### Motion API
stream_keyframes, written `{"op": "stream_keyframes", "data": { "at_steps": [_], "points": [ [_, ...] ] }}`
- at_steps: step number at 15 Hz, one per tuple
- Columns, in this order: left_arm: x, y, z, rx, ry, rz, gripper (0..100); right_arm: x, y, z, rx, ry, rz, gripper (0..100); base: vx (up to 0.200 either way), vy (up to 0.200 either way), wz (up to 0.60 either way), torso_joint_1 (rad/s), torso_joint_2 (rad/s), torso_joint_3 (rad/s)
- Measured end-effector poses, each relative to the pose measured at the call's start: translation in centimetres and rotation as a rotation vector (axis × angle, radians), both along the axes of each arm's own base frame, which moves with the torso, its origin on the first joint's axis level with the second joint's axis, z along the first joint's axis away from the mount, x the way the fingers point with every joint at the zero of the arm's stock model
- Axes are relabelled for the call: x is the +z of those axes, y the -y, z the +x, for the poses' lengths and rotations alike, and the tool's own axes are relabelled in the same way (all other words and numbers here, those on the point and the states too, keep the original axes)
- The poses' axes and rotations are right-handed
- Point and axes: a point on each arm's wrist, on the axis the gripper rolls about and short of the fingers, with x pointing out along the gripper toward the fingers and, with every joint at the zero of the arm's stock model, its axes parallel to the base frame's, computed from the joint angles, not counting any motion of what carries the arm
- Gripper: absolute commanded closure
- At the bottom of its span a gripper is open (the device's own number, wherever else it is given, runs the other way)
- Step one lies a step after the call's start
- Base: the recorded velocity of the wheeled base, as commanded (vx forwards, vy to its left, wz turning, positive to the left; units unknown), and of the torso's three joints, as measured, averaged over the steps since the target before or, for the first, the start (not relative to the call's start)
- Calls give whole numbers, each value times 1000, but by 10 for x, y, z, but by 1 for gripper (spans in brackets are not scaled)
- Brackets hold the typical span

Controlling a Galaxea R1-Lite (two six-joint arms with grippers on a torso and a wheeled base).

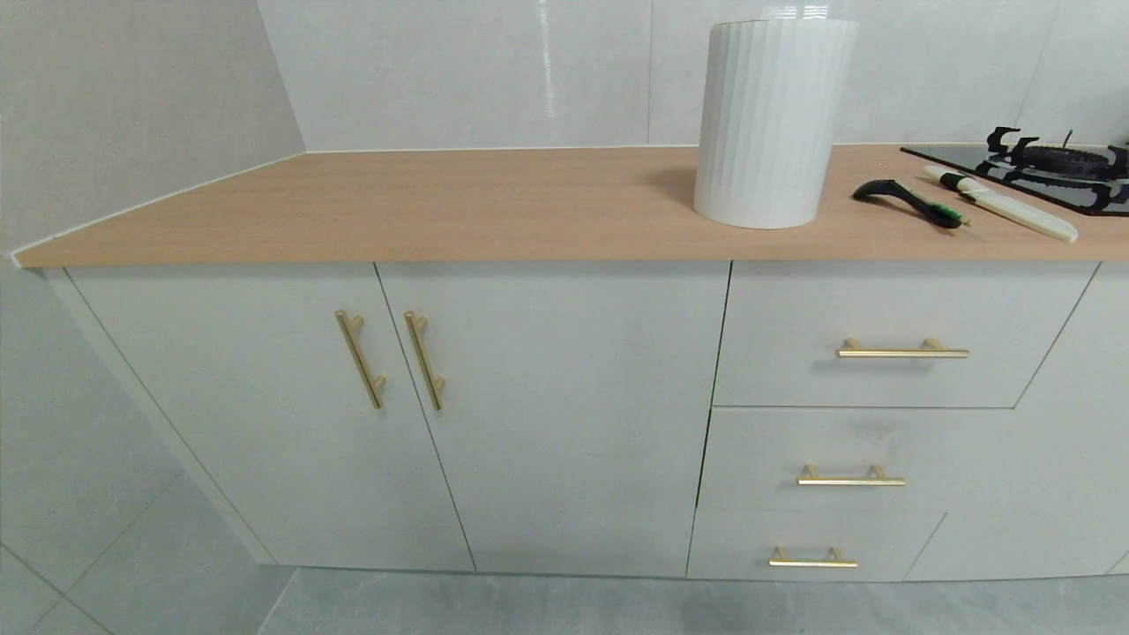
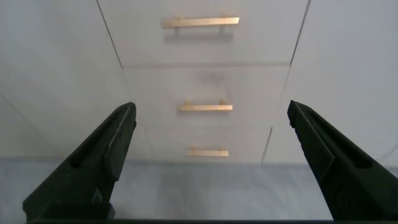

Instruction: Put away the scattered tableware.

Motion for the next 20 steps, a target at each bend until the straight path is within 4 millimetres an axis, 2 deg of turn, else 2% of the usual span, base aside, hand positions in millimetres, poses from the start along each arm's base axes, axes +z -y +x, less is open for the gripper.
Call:
{"op": "stream_keyframes", "data": {
  "at_steps": [2, 5, 8, 11, 14, 16, 20],
  "points": [
    [0, 0, 0, 0, 0, 0, 0, 5, -1, 35, 3, -175, -17, 0, 0, 0, 0, 0, 0, 0],
    [0, 0, 0, 0, 0, 0, 0, -5, -2, 100, 8, -414, -34, 0, 0, 0, 0, 0, 0, 0],
    [0, 0, 0, 0, 0, 0, 0, -36, -1, 168, 2, -567, -39, 0, 0, 0, 0, 0, 0, 0],
    [0, 0, 0, 0, 0, 0, 0, -71, 2, 223, -12, -594, -49, 0, 0, 0, 0, 0, 0, 0],
    [0, 0, 0, 0, 0, 0, 0, -99, 9, 267, -30, -592, -57, 0, 0, 0, 0, 0, 0, 0],
    [0, 0, 0, 0, 0, 0, 0, -113, 12, 289, -37, -577, -57, 0, 0, 0, 0, 0, 0, 0],
    [0, 0, 0, 0, 1, 0, 0, -131, 14, 315, -39, -489, -70, 0, 0, 0, 0, 0, 0, 0]
  ]
}}
